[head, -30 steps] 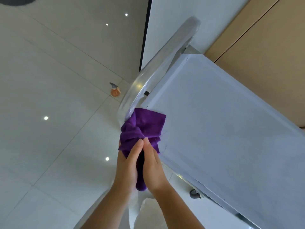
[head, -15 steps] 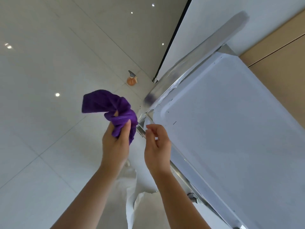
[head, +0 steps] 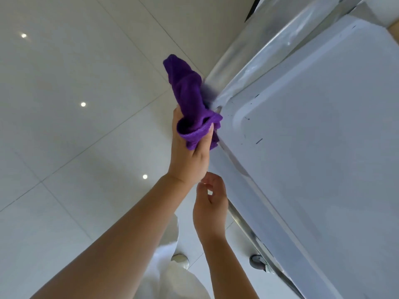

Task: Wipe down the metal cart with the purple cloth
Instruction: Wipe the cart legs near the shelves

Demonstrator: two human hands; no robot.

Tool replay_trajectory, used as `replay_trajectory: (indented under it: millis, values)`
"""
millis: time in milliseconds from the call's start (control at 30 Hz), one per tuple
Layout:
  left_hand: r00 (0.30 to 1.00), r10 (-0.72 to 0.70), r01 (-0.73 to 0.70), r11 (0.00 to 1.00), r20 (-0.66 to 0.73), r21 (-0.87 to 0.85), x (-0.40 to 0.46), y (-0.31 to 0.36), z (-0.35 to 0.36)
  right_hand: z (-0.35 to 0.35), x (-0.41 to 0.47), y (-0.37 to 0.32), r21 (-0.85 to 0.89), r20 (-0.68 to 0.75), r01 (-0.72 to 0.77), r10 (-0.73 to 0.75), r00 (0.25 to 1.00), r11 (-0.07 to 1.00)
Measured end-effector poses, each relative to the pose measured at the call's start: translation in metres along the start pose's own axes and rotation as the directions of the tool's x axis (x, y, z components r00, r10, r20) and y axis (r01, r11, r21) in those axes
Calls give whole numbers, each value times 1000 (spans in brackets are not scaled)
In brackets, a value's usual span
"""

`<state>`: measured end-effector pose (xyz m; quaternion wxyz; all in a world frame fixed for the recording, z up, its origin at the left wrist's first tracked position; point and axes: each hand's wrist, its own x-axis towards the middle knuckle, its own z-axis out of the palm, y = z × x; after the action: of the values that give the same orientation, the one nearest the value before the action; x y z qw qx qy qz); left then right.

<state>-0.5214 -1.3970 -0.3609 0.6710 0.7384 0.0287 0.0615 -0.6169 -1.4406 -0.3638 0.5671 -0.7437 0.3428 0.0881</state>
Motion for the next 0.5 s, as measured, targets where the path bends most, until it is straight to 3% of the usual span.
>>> replay_trajectory:
  millis: [133, 400, 500]
  values:
    - [989, -147, 144, 985, -19, -94, -12, -33, 11, 12, 28, 18, 29, 63, 133, -134, 989, 991]
    - [999, 16, -16, 1000, 28, -6, -6, -89, 14, 20, 78, 37, -43, 213, 415, -397, 893, 909]
    - [995, 22, -22, 1000, 102, -3, -4, -119, 13, 28, 95, 51, -173, 200, 484, -450, 870, 858]
